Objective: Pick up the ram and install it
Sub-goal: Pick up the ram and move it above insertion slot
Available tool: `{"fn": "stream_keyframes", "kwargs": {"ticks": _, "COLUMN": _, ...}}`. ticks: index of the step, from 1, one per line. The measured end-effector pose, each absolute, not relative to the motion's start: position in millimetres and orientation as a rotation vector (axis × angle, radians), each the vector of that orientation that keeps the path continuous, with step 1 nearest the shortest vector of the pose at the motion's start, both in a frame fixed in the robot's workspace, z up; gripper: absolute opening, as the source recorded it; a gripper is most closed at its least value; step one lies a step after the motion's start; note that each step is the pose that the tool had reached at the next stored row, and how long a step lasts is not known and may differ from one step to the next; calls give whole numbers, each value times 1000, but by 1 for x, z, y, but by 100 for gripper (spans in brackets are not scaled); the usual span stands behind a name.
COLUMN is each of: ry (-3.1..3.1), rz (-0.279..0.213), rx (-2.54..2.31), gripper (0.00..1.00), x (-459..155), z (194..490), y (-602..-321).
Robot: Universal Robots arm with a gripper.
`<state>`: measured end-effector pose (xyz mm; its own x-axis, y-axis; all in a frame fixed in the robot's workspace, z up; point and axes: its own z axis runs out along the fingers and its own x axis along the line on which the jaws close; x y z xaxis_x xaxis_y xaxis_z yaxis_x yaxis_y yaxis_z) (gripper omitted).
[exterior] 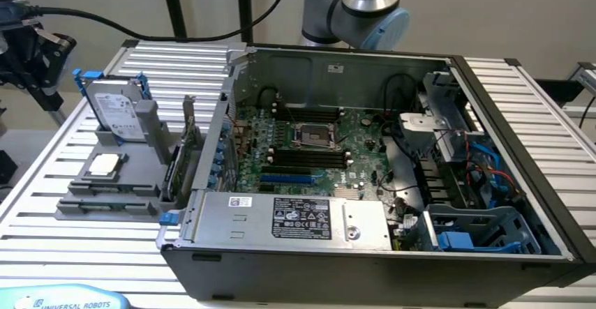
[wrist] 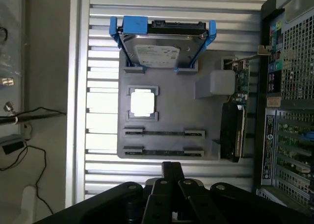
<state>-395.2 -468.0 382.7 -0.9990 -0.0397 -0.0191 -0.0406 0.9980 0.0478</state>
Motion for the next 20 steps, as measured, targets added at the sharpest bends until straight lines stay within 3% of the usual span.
{"fn": "stream_keyframes", "kwargs": {"ticks": 20, "ry": 3069, "rz": 76, "rx": -629, "gripper": 11, "x": -395, "z": 381, "y": -468}}
